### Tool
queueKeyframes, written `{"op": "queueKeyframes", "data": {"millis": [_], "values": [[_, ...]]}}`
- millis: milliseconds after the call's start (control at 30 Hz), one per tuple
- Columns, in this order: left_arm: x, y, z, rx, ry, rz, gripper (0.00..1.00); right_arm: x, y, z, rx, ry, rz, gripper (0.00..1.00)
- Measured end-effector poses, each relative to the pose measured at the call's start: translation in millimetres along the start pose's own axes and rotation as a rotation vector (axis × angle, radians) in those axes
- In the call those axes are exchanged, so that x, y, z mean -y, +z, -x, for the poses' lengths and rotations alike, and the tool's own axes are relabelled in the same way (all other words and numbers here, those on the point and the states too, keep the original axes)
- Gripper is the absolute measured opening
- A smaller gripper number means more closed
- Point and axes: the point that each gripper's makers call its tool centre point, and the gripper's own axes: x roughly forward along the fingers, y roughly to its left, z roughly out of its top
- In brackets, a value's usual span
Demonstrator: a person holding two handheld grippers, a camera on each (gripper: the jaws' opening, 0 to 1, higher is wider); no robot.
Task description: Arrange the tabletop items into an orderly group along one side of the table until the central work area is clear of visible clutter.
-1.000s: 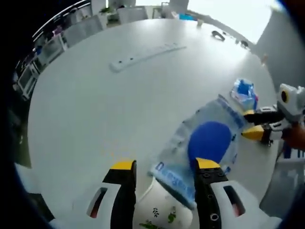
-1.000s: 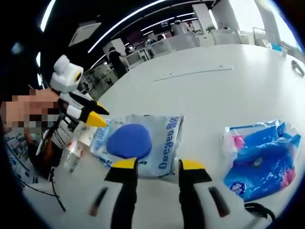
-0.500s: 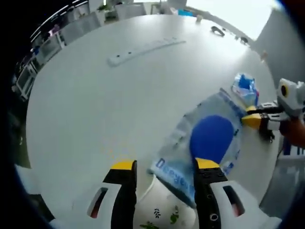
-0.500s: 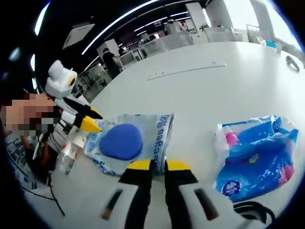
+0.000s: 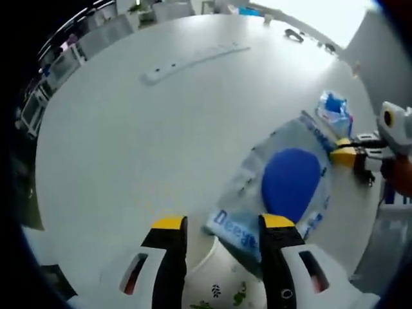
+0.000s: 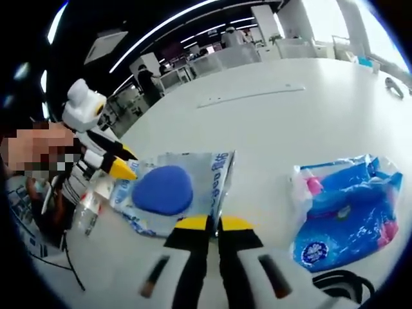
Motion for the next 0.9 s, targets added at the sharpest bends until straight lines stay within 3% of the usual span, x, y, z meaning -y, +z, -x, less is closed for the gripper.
{"op": "queueKeyframes", "data": {"millis": [200,900], "values": [[0.3,3.1,-0.2,-0.014,-0.001,-0.02,0.38,0.4,-0.7,-0.7,0.003,0.001,-0.006,0.02],[6.4,-5.1,-7.8,-0.202,-0.022,-0.083,0.33,-0.3,-1.6,-1.9,0.012,-0.001,-0.019,0.02]]}}
